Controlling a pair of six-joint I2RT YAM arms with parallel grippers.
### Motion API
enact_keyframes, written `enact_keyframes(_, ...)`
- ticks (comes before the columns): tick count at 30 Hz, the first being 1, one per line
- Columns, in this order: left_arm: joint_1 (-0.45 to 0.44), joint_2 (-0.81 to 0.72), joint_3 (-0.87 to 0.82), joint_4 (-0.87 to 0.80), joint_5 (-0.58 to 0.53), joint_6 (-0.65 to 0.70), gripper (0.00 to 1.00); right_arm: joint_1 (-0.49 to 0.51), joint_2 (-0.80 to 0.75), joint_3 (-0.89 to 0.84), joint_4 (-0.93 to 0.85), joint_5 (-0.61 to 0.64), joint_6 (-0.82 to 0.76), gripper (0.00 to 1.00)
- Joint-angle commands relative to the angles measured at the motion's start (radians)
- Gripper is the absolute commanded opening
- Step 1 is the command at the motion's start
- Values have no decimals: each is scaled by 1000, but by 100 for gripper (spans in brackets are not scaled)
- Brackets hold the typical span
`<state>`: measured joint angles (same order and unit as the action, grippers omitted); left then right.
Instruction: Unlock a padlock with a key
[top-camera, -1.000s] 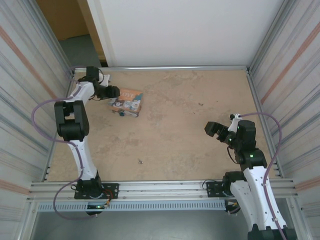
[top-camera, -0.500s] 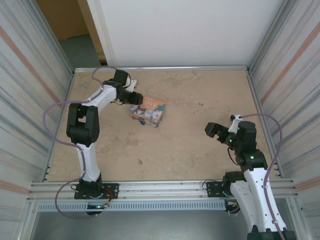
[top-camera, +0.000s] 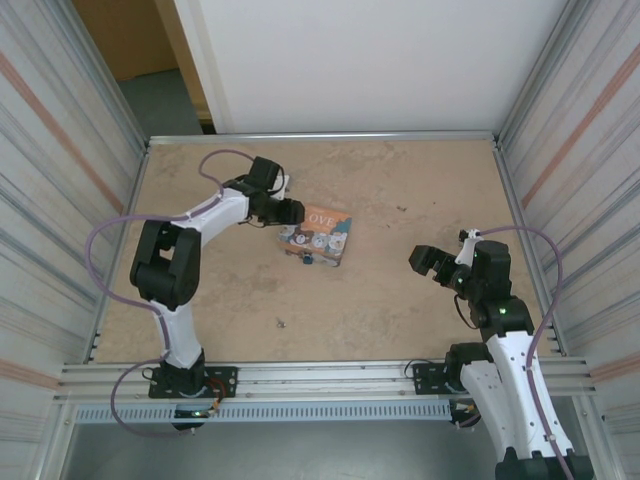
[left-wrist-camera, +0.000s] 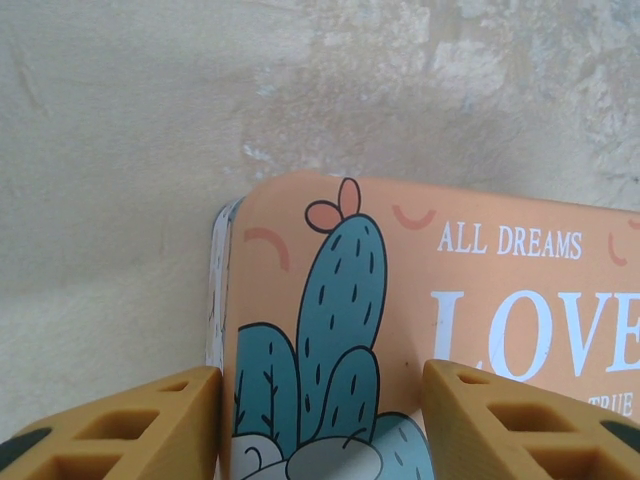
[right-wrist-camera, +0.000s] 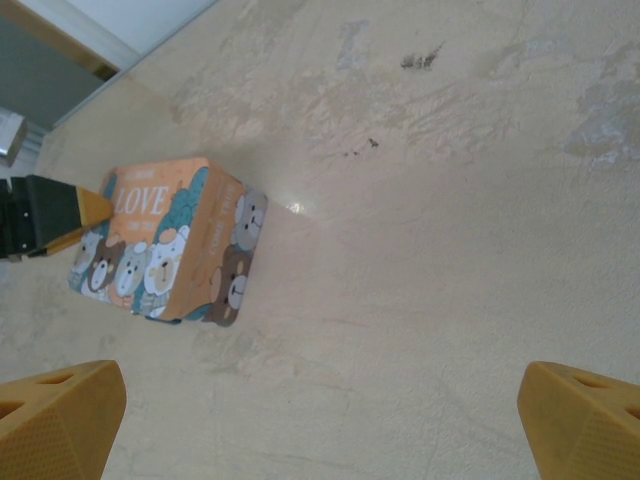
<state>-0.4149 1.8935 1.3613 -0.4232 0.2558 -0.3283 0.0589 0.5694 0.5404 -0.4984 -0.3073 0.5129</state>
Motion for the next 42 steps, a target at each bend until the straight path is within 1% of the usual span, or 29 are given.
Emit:
enact_keyframes(1, -31, -19, -53, 1, -32, -68, 54, 6, 1, 23, 6, 5, 10, 99)
enact_keyframes(4, -33, -46, -56, 15, -21, -82, 57, 6, 11, 28, 9, 3, 15, 99)
enact_keyframes(9, -32, -97, -26, 1, -21, -71, 65, 8, 36, 51, 6, -16, 22, 99)
enact_keyframes(13, -23, -165, -26, -8, -38, -61, 72, 16, 48, 78, -3, -41, 24, 99)
enact_keyframes(17, 3, -262, -82, 13, -46, -73, 76, 36, 60, 99, -20, -41, 26, 99)
enact_keyframes(21, 29, -391, -180, 33, -50, -94, 78, 74, 81, 116, -23, -35, 36, 99)
enact_keyframes(23, 33, -463, -236, 39, -65, -105, 79, 102, 98, 123, -23, -34, 41, 100)
enact_keyframes(29, 44, -706, -415, 39, -92, -164, 81, 216, 168, 156, -31, -15, 48, 95)
enact_keyframes(34, 47, -904, -551, 29, -100, -240, 83, 330, 215, 171, -37, 36, 68, 92)
enact_keyframes(38, 48, -1018, -624, 3, -83, -291, 83, 415, 232, 175, -38, 89, 87, 92)
enact_keyframes(42, 47, -1107, -679, -33, -64, -329, 86, 489, 253, 178, -37, 125, 110, 92)
